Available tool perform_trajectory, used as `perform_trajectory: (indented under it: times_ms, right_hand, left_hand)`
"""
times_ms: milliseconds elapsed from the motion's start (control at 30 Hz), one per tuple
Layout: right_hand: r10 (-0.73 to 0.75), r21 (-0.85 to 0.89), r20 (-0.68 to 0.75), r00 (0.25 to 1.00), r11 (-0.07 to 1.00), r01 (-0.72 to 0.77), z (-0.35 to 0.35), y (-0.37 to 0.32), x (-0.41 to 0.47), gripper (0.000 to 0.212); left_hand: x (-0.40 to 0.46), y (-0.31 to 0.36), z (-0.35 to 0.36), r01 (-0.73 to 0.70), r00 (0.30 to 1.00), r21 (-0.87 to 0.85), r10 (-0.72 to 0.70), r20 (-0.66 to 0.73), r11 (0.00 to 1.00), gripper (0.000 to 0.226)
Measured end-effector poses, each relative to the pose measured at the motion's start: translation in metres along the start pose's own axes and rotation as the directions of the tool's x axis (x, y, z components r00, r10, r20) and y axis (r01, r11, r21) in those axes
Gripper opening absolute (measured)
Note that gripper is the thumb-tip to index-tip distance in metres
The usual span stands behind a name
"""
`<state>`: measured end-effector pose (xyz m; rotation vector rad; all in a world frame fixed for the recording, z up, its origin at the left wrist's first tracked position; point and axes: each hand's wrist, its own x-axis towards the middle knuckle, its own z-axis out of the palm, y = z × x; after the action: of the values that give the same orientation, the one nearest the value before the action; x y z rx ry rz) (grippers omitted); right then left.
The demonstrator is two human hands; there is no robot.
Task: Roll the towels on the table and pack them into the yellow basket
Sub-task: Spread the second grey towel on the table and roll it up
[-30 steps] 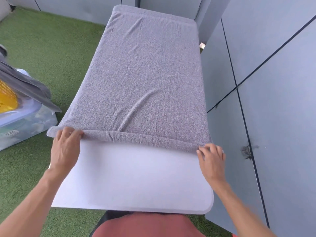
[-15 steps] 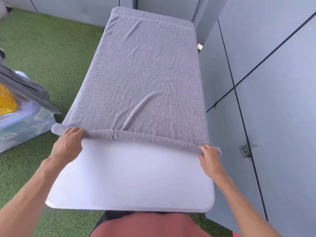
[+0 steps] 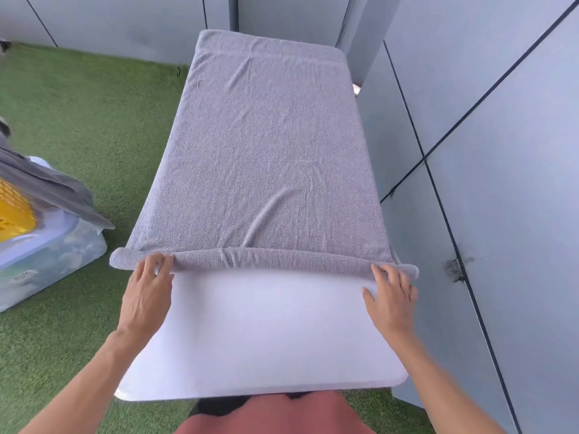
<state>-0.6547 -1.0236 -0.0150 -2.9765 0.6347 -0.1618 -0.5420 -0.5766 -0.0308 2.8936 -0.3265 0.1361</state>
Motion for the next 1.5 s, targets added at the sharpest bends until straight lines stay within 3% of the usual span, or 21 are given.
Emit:
perform_trajectory:
  times_ms: [100,333,433,500,567,633,700,767,833,933,1033,1200,1333,1433,1500]
  right_hand:
    - [-0.053,0.104,0.073,0.996,0.994,0.045,0.007,0.002,0.011,0.057]
    - [-0.038,0.116,0.214,0.976,0.993,0.014,-0.004,0.002,0.043,0.035]
    - [-0.063,0.089,0.294,0.954,0.995,0.038,-0.008,0.013,0.023,0.035]
    - [-0.070,0.180,0.355,0.932,0.984,0.005,-0.013,0.021,0.014,0.035]
    - [0.015,0.378,0.397,0.918,0.908,-0.178,-0.020,0.025,0.017,0.036]
    - [0.151,0.563,0.416,0.897,0.731,-0.385,-0.023,0.021,0.026,0.039]
    - [0.260,0.641,0.318,0.912,0.649,-0.409,-0.023,0.013,0.028,0.032]
    - [0.250,0.555,0.091,0.964,0.791,-0.258,-0.018,0.007,0.022,0.023]
    - [0.105,0.310,-0.033,0.994,0.946,-0.089,-0.011,0.004,0.005,0.023]
    - [-0.070,0.077,0.042,0.997,0.995,0.066,-0.002,0.005,-0.010,0.055]
    - [-0.081,0.149,0.127,0.989,0.987,0.062,0.005,0.007,0.011,0.054]
    - [-0.105,0.158,0.283,0.953,0.986,0.062,-0.002,0.017,0.044,0.038]
    - [-0.141,0.188,0.411,0.901,0.980,0.068,-0.013,0.038,0.042,0.031]
    - [-0.050,0.325,0.474,0.879,0.938,-0.122,-0.024,0.037,0.044,0.039]
    - [0.057,0.483,0.393,0.918,0.836,-0.259,-0.028,0.029,0.047,0.048]
  left_hand:
    - [-0.001,-0.003,0.006,-0.051,0.997,0.021,0.050,0.052,0.998,0.060]
    - [0.037,-0.003,-0.007,0.014,0.991,0.047,-0.020,0.136,0.999,0.027]
    - [0.028,-0.017,-0.009,0.036,0.966,-0.010,-0.032,0.256,0.999,0.037]
    - [0.028,-0.023,-0.013,0.057,0.923,-0.059,-0.030,0.385,0.997,0.044]
    - [0.033,-0.023,-0.016,0.132,0.906,-0.087,-0.085,0.414,0.987,0.041]
    - [0.040,-0.015,-0.021,0.223,0.932,-0.166,-0.160,0.326,0.961,0.036]
    - [0.039,-0.008,-0.024,0.199,0.971,-0.211,-0.164,0.173,0.957,0.026]
    - [0.029,-0.006,-0.022,0.119,0.991,-0.095,-0.113,0.065,0.988,0.018]
    - [0.012,-0.005,-0.017,0.057,0.998,-0.007,-0.057,0.015,0.998,0.023]
    - [-0.006,-0.006,-0.010,-0.038,0.998,-0.022,0.039,0.045,0.999,0.049]
    - [0.007,-0.009,-0.008,-0.015,0.994,-0.072,0.022,0.106,0.997,0.053]
    - [0.033,-0.015,-0.017,0.018,0.984,-0.055,-0.008,0.180,0.998,0.035]
    - [0.023,-0.041,-0.020,-0.046,0.963,-0.077,0.065,0.263,0.996,0.032]
    - [0.033,-0.044,-0.026,-0.004,0.927,-0.138,0.055,0.371,0.990,0.034]
    - [0.046,-0.035,-0.030,0.116,0.909,-0.158,-0.041,0.415,0.981,0.038]
